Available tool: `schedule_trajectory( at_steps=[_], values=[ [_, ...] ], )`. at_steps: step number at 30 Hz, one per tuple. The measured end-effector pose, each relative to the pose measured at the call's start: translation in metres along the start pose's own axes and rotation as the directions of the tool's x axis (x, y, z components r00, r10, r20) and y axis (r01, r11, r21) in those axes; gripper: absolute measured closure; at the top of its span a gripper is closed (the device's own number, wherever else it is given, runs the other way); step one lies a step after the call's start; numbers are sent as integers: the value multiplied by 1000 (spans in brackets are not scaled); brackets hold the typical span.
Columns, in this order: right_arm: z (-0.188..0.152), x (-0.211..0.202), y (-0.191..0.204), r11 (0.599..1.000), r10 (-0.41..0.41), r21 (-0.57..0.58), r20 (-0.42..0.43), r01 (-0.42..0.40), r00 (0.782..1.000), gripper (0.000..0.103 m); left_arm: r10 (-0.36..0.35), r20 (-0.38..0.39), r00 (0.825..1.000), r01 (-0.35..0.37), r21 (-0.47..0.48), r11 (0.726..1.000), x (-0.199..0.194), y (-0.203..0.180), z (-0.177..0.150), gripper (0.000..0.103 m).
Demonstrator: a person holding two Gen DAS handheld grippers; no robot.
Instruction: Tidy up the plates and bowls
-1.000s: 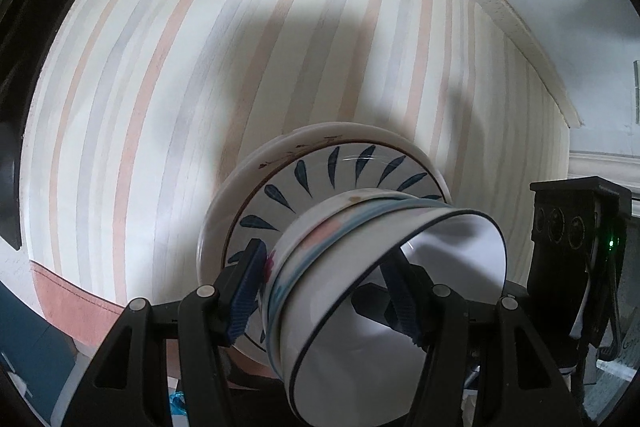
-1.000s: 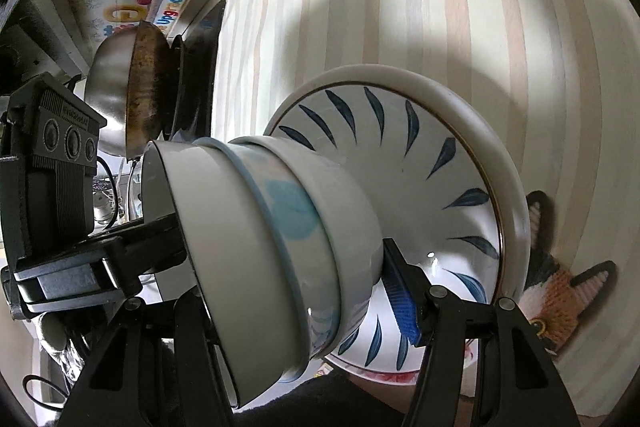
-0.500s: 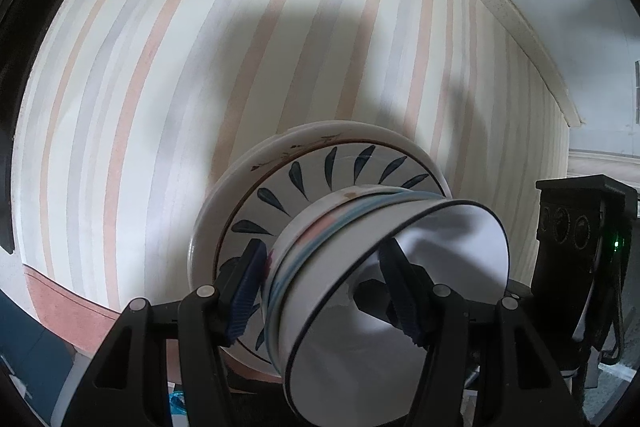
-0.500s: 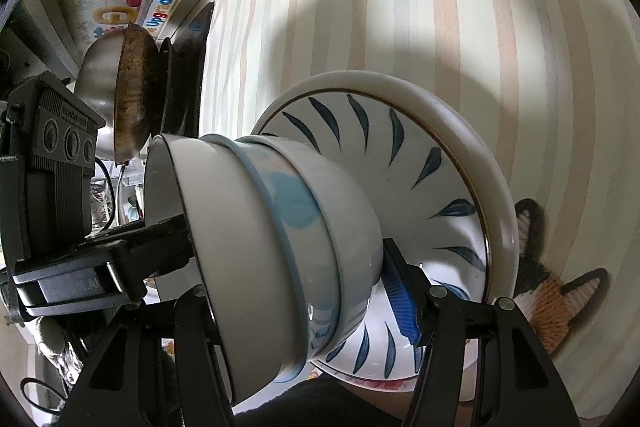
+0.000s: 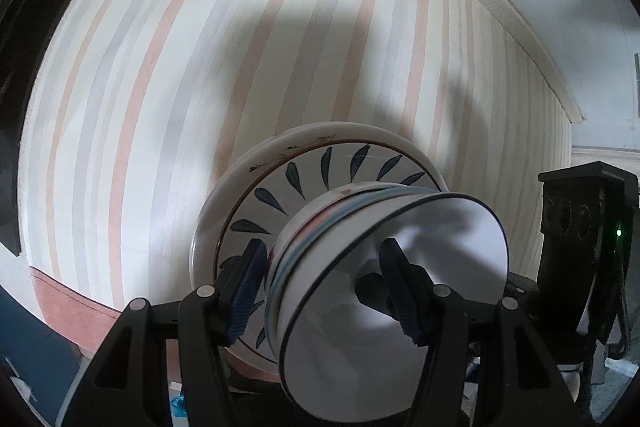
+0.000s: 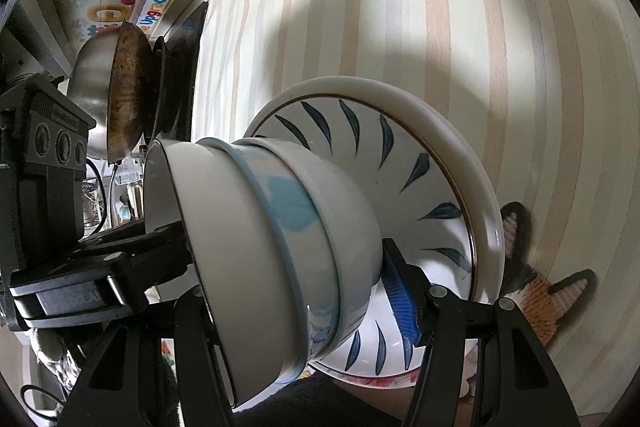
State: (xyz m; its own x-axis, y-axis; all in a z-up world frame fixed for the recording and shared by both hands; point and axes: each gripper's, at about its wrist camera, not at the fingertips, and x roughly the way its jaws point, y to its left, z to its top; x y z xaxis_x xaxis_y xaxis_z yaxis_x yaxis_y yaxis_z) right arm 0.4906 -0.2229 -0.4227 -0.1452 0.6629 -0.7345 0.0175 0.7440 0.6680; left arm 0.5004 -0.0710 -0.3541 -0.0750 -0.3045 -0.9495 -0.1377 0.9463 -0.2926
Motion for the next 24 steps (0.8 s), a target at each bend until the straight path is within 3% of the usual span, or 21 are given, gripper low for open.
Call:
schedule_trajectory(
  at_steps=[9,15,19,22,24],
  values=[
    [-8,-19,15,996,-78,-37,49,79,996,40,71,99,993,-76,55,996,-30,-12,-13,46],
    [-22,-48,42,984,-151,-78,127,162,980,40,127,196,972,-145,81,986,-62,-15,-30,47],
    [-39,-68,67,968,-211,-90,203,233,956,35,159,254,954,-194,120,974,-82,-14,-50,46],
    [-55,-82,85,949,-276,-79,267,306,923,25,165,286,944,-212,142,967,-93,-10,-63,46],
    [-67,-89,97,932,-323,-59,312,357,893,14,166,308,937,-222,155,963,-101,-7,-70,35]
  ],
)
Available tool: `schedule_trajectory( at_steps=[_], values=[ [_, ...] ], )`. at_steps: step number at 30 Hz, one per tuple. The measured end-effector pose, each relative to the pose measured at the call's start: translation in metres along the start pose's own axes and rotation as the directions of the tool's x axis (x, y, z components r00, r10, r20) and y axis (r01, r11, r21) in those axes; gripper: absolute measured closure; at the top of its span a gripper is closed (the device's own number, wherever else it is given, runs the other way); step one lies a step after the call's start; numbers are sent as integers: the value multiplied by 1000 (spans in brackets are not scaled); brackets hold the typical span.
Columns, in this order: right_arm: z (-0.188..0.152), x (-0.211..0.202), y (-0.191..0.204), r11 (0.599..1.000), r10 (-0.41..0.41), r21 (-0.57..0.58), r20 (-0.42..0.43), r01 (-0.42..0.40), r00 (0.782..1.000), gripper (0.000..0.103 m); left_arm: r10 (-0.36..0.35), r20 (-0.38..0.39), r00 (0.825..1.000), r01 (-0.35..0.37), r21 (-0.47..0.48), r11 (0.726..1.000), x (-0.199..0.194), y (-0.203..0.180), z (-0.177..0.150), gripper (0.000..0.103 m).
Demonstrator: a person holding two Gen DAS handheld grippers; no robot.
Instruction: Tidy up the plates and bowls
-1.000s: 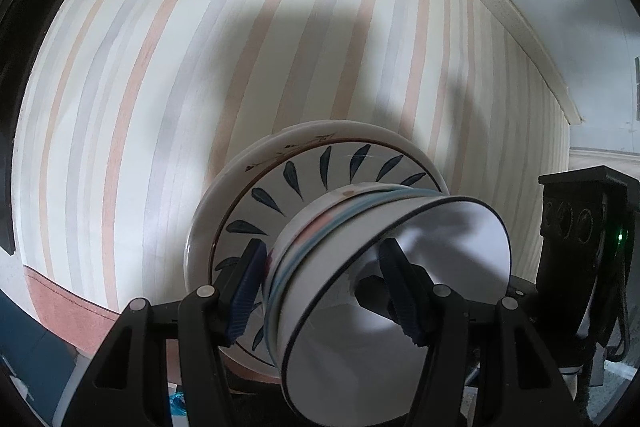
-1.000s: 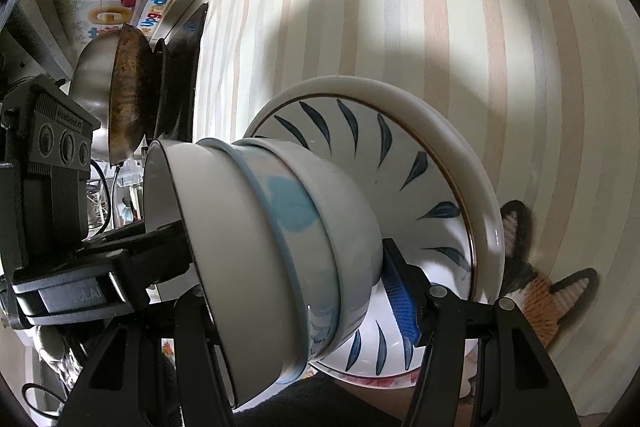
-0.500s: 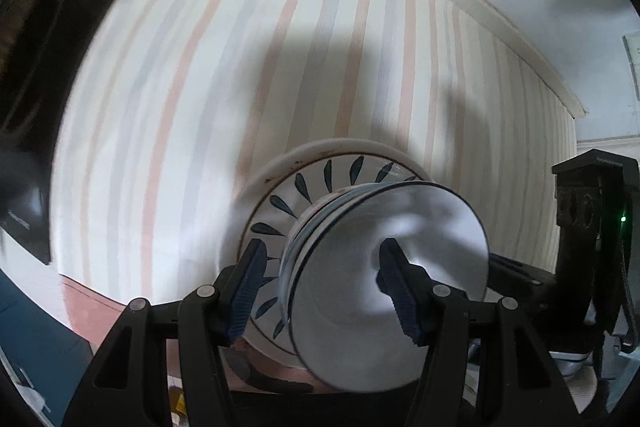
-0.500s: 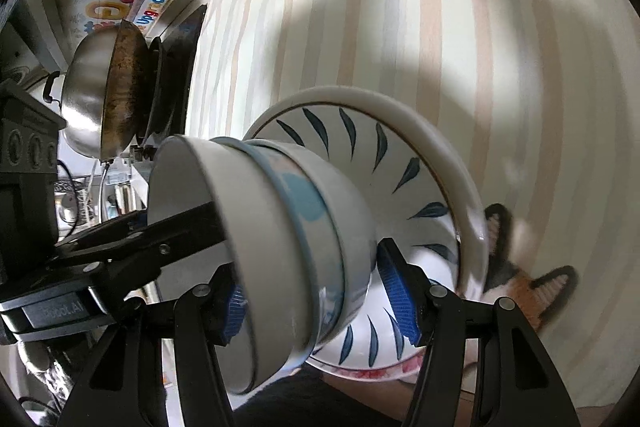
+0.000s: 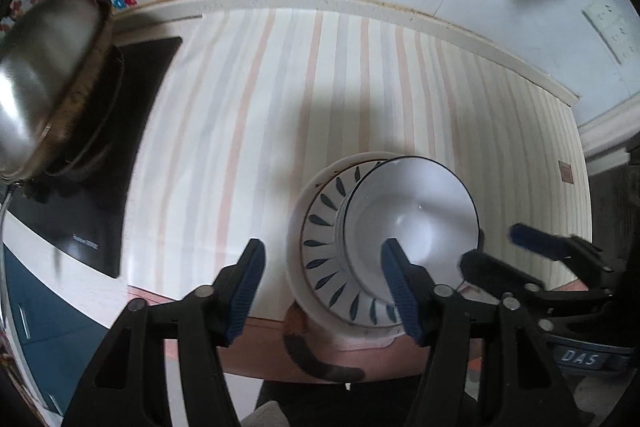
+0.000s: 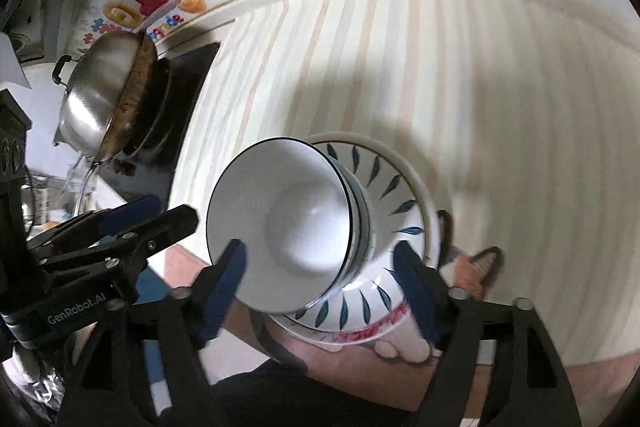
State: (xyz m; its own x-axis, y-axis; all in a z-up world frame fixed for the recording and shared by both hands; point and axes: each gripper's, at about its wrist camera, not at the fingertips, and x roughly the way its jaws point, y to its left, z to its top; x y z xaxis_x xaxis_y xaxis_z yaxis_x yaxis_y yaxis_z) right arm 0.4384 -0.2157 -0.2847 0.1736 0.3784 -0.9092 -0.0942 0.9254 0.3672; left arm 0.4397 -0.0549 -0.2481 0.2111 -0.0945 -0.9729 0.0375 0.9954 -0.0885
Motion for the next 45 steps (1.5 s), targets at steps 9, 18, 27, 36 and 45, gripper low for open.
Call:
schedule_trajectory(
  at_steps=[9,18,27,36,45],
  values=[
    [-44,-63,32,985,-174,41,204,169,963,4,34,188,982,-44,50,998,-61,11,-24,5],
    [-87,-136,61,961,-270,54,382,270,884,2,57,342,938,-79,53,995,-121,3,-62,2],
    [-152,-202,70,960,-269,61,477,274,837,1,71,438,896,-92,26,995,-173,-14,-122,1],
    [-228,-255,88,960,-253,36,536,277,805,1,73,492,867,-97,24,995,-218,-23,-185,1],
    [-291,-298,113,947,-284,56,606,316,743,1,56,528,848,-94,44,995,-250,-19,-238,1]
  ],
)
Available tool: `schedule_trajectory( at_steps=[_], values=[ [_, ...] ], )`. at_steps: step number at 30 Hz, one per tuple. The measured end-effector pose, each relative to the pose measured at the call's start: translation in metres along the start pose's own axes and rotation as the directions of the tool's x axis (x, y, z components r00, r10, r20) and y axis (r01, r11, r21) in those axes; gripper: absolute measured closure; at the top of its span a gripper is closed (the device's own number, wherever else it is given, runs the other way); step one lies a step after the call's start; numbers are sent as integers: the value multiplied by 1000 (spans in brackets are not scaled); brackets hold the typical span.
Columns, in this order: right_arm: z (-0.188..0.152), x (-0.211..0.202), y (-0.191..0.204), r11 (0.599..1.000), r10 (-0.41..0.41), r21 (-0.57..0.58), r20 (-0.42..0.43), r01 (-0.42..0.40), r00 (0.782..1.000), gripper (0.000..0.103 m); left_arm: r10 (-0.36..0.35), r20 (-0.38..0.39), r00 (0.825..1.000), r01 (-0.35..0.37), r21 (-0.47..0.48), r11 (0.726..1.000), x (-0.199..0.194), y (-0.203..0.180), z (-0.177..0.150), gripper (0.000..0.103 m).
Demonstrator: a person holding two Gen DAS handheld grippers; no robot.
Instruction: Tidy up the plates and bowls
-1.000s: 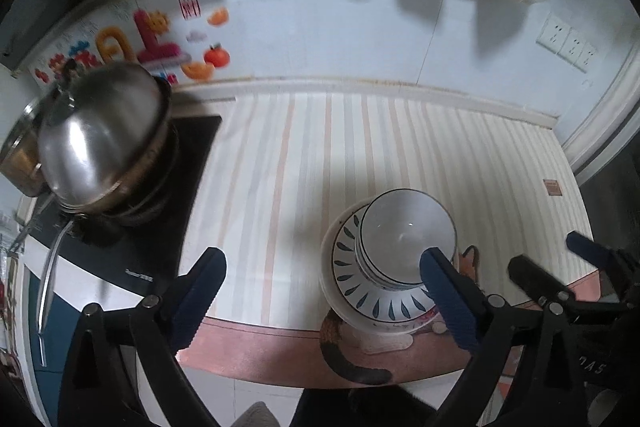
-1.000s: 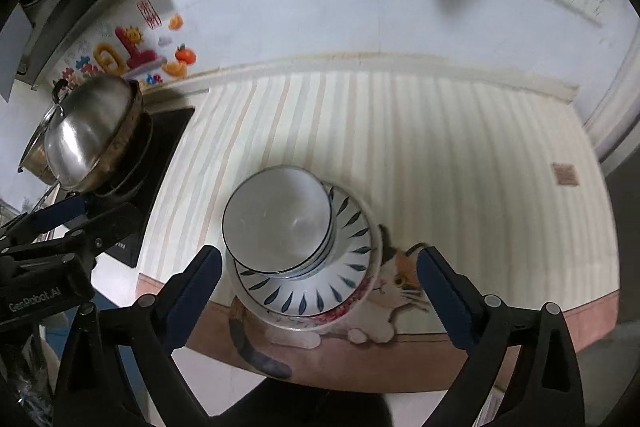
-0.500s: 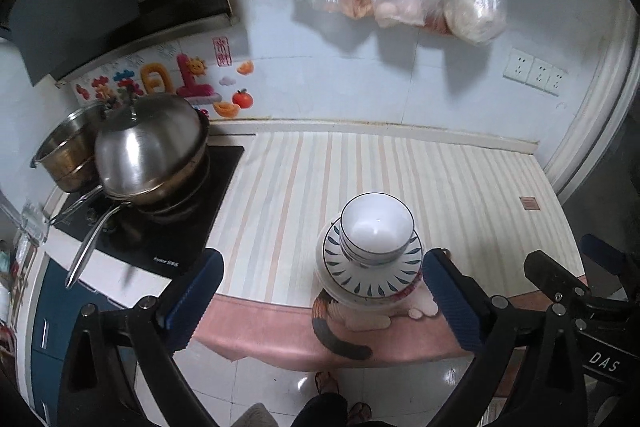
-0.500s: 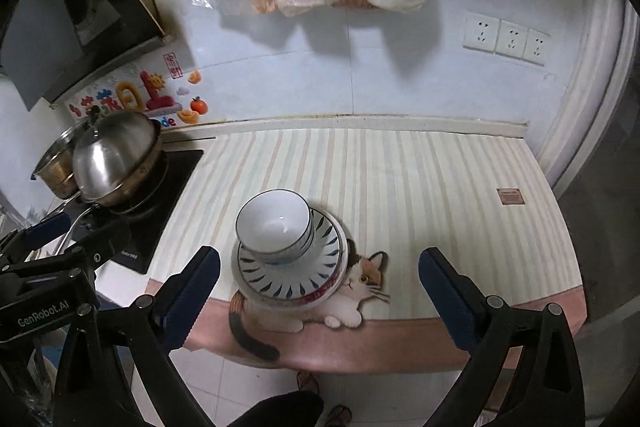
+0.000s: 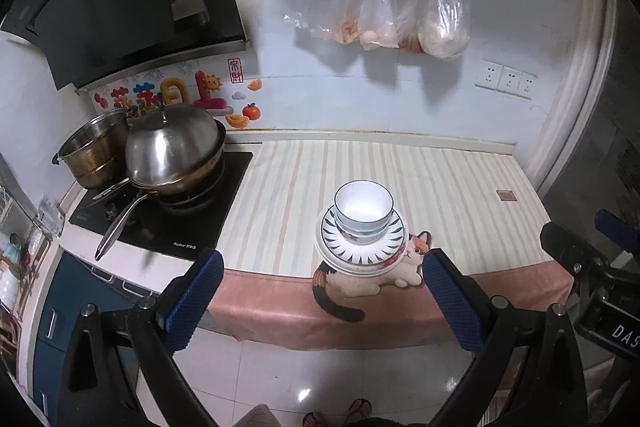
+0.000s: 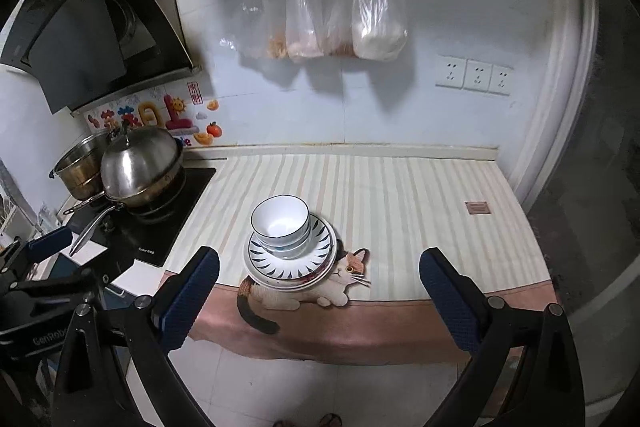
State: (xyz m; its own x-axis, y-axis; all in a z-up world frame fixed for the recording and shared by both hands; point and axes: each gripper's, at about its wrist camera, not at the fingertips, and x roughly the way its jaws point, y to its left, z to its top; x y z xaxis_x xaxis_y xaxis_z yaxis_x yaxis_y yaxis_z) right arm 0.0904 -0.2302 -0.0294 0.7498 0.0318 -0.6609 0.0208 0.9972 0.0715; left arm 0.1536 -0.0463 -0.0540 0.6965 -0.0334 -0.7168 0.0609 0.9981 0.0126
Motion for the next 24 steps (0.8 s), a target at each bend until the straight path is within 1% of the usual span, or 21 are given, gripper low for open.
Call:
schedule_trajectory(
  at_steps=[5,11,19,24],
  values=[
    [-13,-30,9,1000,-16,5,27,16,1000,1,-1,11,1000,1,14,1000,-19,8,-12,1],
    [-26,-53,20,999,-40,6,36,40,999,0,-16,10,1000,15,12,1000,-32,19,-25,1],
    [-34,-60,30,999,-46,8,41,46,998,0,-10,16,1000,10,14,1000,-40,26,-36,1],
    [-36,-60,33,999,-45,3,40,45,998,0,-14,19,1000,14,0,1000,-43,31,-37,1]
  ],
)
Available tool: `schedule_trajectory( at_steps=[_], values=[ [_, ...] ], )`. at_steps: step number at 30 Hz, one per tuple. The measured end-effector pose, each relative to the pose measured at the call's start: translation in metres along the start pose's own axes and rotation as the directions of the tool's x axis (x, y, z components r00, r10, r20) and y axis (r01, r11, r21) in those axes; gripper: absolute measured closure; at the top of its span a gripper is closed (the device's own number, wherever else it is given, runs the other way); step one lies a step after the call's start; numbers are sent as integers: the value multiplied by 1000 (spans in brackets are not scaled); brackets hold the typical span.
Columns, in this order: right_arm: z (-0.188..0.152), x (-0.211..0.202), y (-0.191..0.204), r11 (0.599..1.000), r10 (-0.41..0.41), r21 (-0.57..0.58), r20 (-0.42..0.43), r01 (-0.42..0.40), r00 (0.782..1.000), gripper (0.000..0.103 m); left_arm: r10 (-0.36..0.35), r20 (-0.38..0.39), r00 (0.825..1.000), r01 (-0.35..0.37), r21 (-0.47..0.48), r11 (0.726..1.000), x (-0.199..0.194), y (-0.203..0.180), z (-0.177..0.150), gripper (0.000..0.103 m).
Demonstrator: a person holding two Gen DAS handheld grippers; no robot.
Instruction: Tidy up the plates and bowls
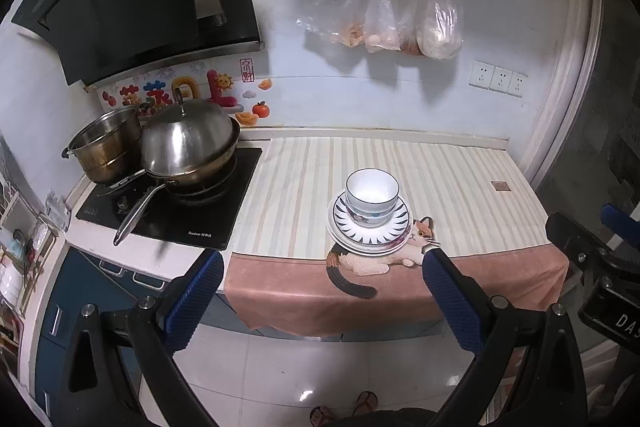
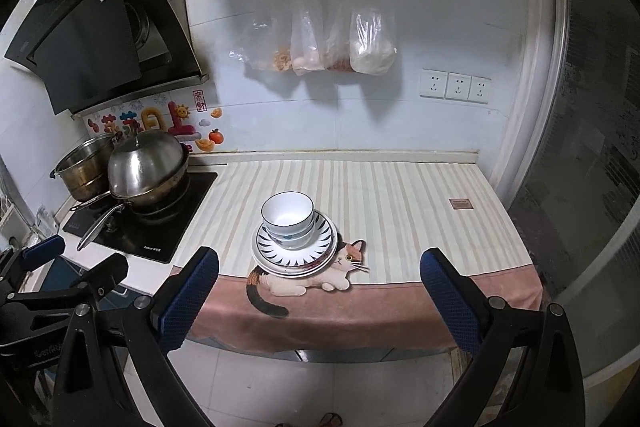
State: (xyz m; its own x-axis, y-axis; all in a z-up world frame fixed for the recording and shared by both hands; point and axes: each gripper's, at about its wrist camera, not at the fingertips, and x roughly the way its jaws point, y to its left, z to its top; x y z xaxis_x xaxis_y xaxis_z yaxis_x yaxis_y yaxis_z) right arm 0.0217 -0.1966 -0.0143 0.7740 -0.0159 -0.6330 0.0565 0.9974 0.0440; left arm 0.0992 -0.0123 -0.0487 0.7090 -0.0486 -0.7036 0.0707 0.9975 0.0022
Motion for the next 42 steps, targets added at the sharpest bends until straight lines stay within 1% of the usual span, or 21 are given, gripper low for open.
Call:
schedule_trajectory(
  at_steps=[22,30,42],
  values=[
    [-1,5,-2,1000,-3,1,-7,3,1000,0,6,5,1000,-6,-15,1000,-3,5,0,1],
    [-2,7,-5,1000,2,1,-7,-2,1000,0,14,9,1000,-14,-22,1000,-5,-1,0,1],
    [1,7,-8,1000,5,4,-3,-5,1000,0,13,11,1000,-12,-19,1000,-5,0,1,1]
  ],
)
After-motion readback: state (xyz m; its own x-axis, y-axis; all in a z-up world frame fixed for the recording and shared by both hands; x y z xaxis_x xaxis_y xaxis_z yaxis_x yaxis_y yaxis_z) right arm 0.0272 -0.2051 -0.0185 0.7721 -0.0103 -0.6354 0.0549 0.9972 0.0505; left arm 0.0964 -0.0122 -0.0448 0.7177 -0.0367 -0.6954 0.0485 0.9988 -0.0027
